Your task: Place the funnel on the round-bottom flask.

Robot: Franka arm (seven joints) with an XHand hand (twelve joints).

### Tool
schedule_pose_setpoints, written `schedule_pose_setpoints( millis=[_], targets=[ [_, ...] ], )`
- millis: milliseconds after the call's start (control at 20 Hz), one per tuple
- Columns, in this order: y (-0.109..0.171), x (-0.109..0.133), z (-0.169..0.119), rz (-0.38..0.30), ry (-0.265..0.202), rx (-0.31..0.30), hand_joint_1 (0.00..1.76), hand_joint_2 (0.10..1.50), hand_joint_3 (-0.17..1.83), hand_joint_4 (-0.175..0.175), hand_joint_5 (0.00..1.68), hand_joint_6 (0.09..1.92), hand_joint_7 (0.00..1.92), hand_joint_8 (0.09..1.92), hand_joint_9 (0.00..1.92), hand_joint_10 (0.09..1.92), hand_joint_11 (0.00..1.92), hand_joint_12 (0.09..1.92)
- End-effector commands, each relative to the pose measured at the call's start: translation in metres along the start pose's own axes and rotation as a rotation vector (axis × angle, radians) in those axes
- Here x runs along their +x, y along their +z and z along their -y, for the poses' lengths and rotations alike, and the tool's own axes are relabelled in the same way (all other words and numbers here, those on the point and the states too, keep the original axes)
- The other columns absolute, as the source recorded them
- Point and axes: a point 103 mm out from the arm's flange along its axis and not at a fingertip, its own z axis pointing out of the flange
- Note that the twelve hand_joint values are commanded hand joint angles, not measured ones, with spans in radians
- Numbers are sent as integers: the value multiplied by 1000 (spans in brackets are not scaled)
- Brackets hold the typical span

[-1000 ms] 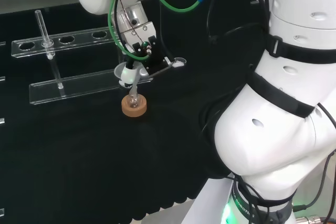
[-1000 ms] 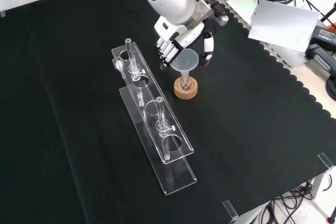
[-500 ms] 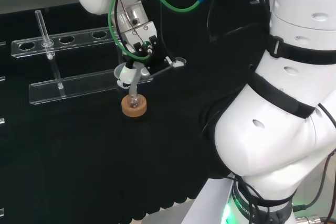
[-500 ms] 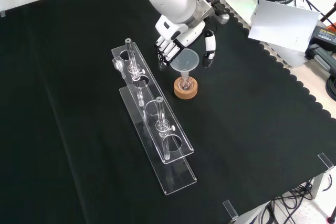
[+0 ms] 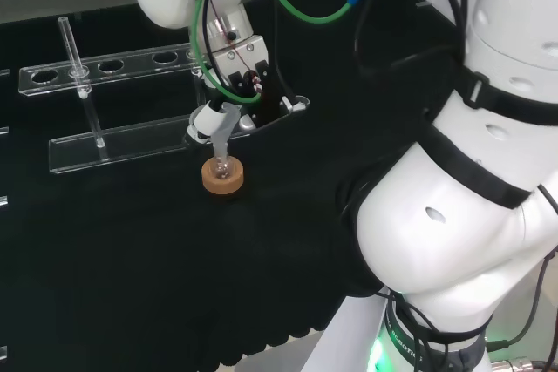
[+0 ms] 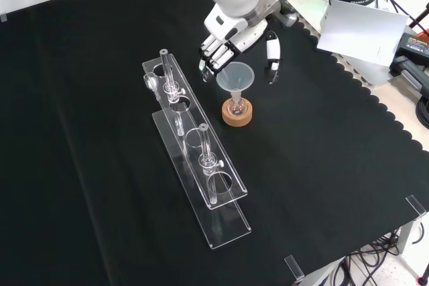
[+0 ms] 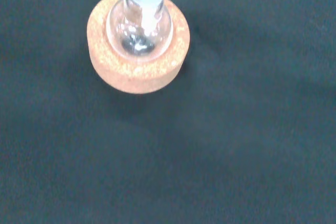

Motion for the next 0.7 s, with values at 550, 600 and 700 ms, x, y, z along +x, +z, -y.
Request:
schedule_pose_setpoints(
  millis=[550,600,700],
  targets=[
    [-19,-66,24,-48,47,-130,511,759,115,-52,192,87,35,677,258,779,55,1504],
    [-18,-72,24,-51,55,-133,513,761,117,-52,201,87,53,691,276,772,65,1499],
    [-19,-81,24,-55,61,-151,518,765,120,-53,219,87,85,711,308,763,82,1492]
  ],
)
